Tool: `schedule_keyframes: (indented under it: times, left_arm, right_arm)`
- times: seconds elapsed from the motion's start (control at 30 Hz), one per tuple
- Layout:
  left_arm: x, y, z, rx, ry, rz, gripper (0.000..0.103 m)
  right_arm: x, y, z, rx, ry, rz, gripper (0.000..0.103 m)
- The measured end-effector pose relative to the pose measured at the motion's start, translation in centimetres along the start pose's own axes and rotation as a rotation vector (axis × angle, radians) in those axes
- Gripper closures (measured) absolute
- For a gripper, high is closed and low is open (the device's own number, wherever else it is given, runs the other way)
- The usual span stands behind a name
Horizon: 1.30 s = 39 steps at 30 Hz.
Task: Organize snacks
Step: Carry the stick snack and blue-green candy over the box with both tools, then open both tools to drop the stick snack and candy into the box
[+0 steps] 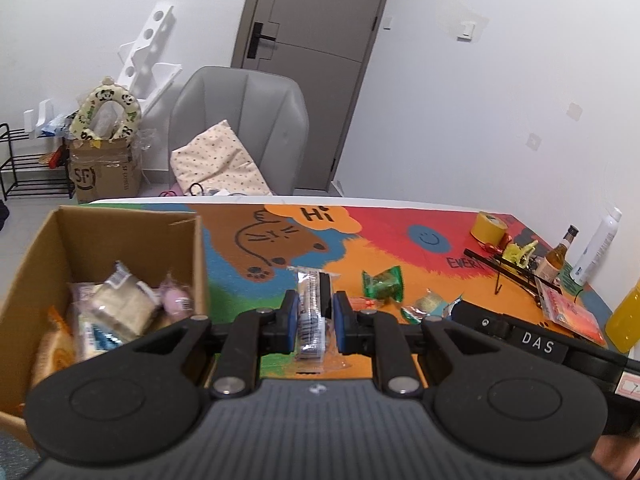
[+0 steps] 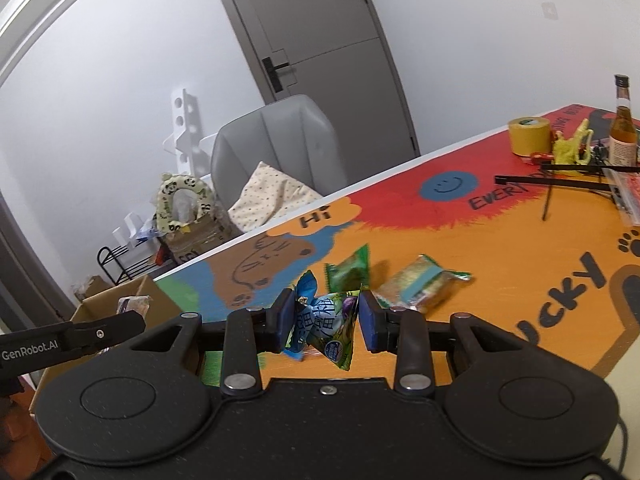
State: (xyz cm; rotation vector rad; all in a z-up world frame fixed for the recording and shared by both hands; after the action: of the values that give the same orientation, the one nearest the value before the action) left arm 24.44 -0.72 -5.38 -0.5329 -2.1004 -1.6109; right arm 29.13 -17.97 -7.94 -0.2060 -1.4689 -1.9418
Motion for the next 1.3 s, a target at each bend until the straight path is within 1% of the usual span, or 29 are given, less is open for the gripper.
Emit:
schedule_keyframes:
  times: [0.17,0.47,0.6,0.8,1.07,1.2,1.3]
  left_arm:
    - [0.9,0.2,2.3,0.034,0.014,-0.008,0.086]
    - [3.1,1.0,7.4,0.102,0.065,-0.043,0.086]
    - [3.4,0.7,9.5,0.125,0.085,-0.037,0.086]
    - [3.6,0.2,11.5,0.148,0.094,-0.026,0.086]
    - [3.3,-1.0,13.9,0.177,0.107,0.018,0.086]
    - [3.4,-1.6,14.5,0.183,0.115,0.058,0.081]
    - [3.9,-1.5,14.9,0.187,0.108,0.049,0.075]
  right_arm:
    - [-0.1,-0.2,2.1,0.018,0.023,0.007,0.07]
    - [-0.3,-0.5,7.2,0.083,0.088,0.01,0.07]
    - [-0.8,-0.9,9.4,0.106,0.11,0.017,0.07]
    - [-1.4,-1.8,12.1,0.136,0.128,0.032,0.07]
    - [-1.6,-2.5,15.3,0.177,0.15,0.043,0.07]
    - [-1.9,-2.8,16.7,0.19,0.164,0.052,0.07]
    - [-2.1,-3.2,17.8,0.2,0.177,0.061,0.07]
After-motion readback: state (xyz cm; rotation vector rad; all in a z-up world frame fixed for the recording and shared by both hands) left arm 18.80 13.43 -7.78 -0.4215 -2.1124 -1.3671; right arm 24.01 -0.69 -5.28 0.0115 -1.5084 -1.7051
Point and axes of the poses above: each gripper's, at about its wrist camera, not at the fingertips, and x roughly against the way its jaws point, z to its left, y to its top, the point moved 9 cm from there along -x, roughly the way its jaws point, and after that the axes turned 1 degree about z, right-handed, at the moved point
